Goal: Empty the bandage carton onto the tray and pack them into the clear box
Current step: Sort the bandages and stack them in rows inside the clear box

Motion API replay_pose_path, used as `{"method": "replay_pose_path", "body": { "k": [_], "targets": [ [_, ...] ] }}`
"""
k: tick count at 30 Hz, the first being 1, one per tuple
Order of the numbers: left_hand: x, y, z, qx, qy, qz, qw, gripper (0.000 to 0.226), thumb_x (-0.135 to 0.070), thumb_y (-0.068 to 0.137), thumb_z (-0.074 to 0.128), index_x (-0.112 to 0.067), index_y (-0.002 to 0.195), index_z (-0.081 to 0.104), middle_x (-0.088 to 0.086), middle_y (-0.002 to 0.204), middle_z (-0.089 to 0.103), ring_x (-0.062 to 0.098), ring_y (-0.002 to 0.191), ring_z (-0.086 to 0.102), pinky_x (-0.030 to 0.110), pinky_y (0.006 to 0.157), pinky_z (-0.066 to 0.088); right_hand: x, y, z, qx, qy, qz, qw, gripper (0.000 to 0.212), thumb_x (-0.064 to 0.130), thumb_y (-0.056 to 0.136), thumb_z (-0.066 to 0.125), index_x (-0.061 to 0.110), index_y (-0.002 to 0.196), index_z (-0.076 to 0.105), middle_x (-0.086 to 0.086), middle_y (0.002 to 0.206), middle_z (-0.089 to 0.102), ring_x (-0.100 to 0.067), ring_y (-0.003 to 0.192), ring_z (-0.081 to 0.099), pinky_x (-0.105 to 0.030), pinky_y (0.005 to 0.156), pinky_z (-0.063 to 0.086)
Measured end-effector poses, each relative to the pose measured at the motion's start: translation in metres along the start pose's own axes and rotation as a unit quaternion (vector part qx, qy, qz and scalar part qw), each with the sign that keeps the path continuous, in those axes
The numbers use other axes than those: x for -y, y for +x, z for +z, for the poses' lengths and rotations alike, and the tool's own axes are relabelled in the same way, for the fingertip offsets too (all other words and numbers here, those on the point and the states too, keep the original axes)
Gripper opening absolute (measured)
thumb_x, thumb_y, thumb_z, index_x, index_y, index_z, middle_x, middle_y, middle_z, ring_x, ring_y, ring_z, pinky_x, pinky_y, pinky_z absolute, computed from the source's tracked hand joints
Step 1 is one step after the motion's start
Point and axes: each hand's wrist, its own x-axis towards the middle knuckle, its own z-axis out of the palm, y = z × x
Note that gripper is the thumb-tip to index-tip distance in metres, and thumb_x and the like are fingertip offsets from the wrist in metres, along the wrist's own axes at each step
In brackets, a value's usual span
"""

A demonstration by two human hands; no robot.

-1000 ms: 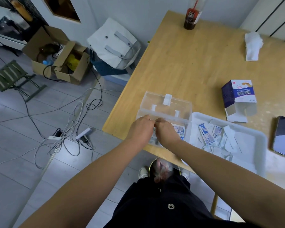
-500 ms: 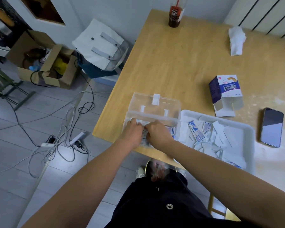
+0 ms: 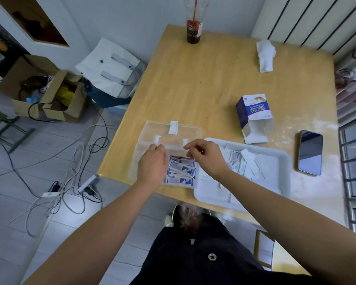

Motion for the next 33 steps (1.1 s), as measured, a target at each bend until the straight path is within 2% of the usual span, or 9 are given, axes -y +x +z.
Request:
{"method": "replay_pose_path", "body": {
  "k": [6,9,14,18,22,24,27,30,33],
  "targets": [
    [-0.02,-0.001,0.019,0.164,0.046,-0.094,0.981,0.029,-0.024,0.096,0.047,-0.001,0.114,0.052,0.017,0.119,0.049,0.035,0.102,0.056,0.036,0.078,0.042,-0.024,-0.011,-0.036,-0.014,-0.074,0.022,0.997,0.027,0.003,0.089,0.048,0.017,0.092,0.07,0.005,0.071,0.068,-0.014,0.071,0.065,-0.026,0.071,0.051],
    [-0.02,-0.004,0.024,0.156,0.043,-0.104,0.981,0.026,-0.023,0.095,0.047,-0.002,0.105,0.058,0.018,0.115,0.049,0.036,0.095,0.056,0.034,0.073,0.04,-0.026,-0.017,-0.033,0.043,-0.116,0.0,0.992,0.025,0.006,0.09,0.05,0.018,0.096,0.072,0.001,0.077,0.07,-0.02,0.071,0.064,-0.033,0.071,0.052],
    [-0.014,-0.005,0.023,0.157,0.046,-0.127,0.978,0.028,-0.025,0.093,0.049,-0.003,0.093,0.067,0.02,0.109,0.055,0.034,0.096,0.057,0.032,0.068,0.038,-0.005,-0.012,-0.005,0.116,-0.237,-0.086,0.961,0.028,0.004,0.089,0.048,0.011,0.1,0.073,-0.005,0.096,0.071,-0.019,0.082,0.062,-0.029,0.077,0.05],
    [-0.01,-0.008,0.018,0.137,0.019,-0.116,0.984,0.026,-0.024,0.094,0.05,-0.008,0.11,0.063,0.016,0.114,0.054,0.032,0.099,0.057,0.034,0.075,0.043,0.002,0.002,0.016,0.12,-0.409,-0.145,0.893,0.03,-0.001,0.084,0.046,0.007,0.103,0.069,-0.01,0.102,0.065,-0.028,0.1,0.056,-0.035,0.08,0.049],
    [-0.009,-0.008,0.015,0.152,-0.016,-0.058,0.987,0.038,-0.02,0.094,0.049,-0.027,0.131,0.053,0.012,0.113,0.048,0.03,0.092,0.057,0.033,0.07,0.044,0.003,0.002,0.025,0.152,-0.571,-0.145,0.793,0.015,0.007,0.086,0.052,0.012,0.096,0.063,-0.005,0.096,0.063,-0.025,0.1,0.05,-0.029,0.079,0.033],
    [-0.003,-0.007,0.015,0.18,-0.015,-0.049,0.982,0.038,-0.023,0.096,0.048,-0.03,0.132,0.054,0.011,0.117,0.047,0.029,0.097,0.057,0.033,0.072,0.046,0.0,0.0,0.03,0.163,-0.614,-0.137,0.76,0.01,0.01,0.087,0.052,0.016,0.08,0.058,0.001,0.079,0.056,-0.024,0.092,0.046,-0.031,0.08,0.029],
    [0.002,-0.006,0.016,0.189,-0.006,-0.047,0.981,0.036,-0.026,0.096,0.048,-0.027,0.131,0.057,0.012,0.124,0.046,0.029,0.107,0.055,0.034,0.079,0.046,-0.003,-0.004,0.033,0.171,-0.611,-0.14,0.76,0.019,0.01,0.084,0.055,0.018,0.068,0.05,0.002,0.065,0.044,-0.022,0.08,0.034,-0.033,0.076,0.021],
    [0.007,-0.004,0.016,0.178,-0.008,-0.035,0.983,0.035,-0.023,0.095,0.048,-0.026,0.128,0.06,0.011,0.123,0.047,0.028,0.107,0.056,0.034,0.078,0.046,-0.007,0.001,0.036,0.125,-0.595,-0.16,0.778,0.014,0.008,0.068,0.067,0.018,0.062,0.059,0.001,0.062,0.054,-0.023,0.072,0.045,-0.033,0.072,0.03],
    [0.008,-0.001,0.017,0.17,-0.016,-0.039,0.985,0.033,-0.022,0.094,0.048,-0.022,0.125,0.06,0.01,0.122,0.048,0.026,0.105,0.055,0.032,0.075,0.043,-0.016,0.004,0.038,0.148,-0.6,-0.156,0.771,0.01,0.01,0.082,0.056,0.015,0.08,0.064,-0.001,0.078,0.061,-0.025,0.085,0.048,-0.035,0.084,0.03]
  ]
}}
